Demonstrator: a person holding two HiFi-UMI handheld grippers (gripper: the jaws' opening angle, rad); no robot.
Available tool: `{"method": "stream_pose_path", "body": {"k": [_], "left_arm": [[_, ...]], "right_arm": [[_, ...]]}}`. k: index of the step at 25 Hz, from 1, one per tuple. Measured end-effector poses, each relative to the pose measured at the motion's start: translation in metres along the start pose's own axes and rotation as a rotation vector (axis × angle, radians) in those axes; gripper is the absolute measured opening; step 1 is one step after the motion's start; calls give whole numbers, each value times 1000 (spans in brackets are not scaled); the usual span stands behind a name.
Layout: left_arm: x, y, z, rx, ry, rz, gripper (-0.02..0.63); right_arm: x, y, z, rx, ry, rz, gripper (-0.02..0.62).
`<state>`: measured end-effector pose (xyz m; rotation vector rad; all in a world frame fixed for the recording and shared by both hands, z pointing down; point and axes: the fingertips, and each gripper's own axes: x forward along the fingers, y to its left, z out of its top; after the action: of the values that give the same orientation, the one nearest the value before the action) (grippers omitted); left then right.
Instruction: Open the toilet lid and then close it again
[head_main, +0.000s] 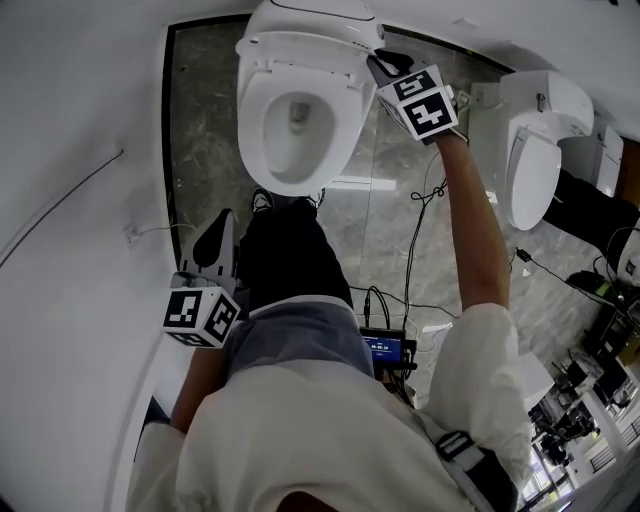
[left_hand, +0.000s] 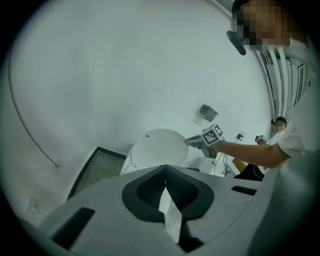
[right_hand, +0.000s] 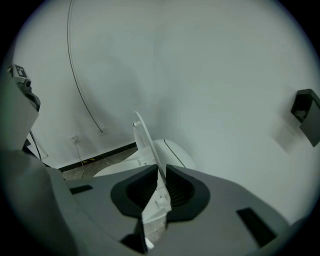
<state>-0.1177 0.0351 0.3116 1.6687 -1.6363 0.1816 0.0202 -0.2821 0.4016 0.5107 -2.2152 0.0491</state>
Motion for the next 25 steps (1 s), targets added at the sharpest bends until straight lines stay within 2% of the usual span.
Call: {"method": "stream_pose_path", "body": {"k": [3,8,13,25], "left_arm": [[-3,2,-2,-90,1,-32,6],[-8,9,-6,-65,6,-32,6],[-12,13,-10,-122,25,-63,6],[-18,17,-14,-115,43,-106,6]], "right_arm": [[-3,8,-4,0,0,4,48],[-9,22,-9,9,8,3,48],[-11,37,-12,-19,19,-1,48],[-17,63,-28,-55,59,-11,48]]}}
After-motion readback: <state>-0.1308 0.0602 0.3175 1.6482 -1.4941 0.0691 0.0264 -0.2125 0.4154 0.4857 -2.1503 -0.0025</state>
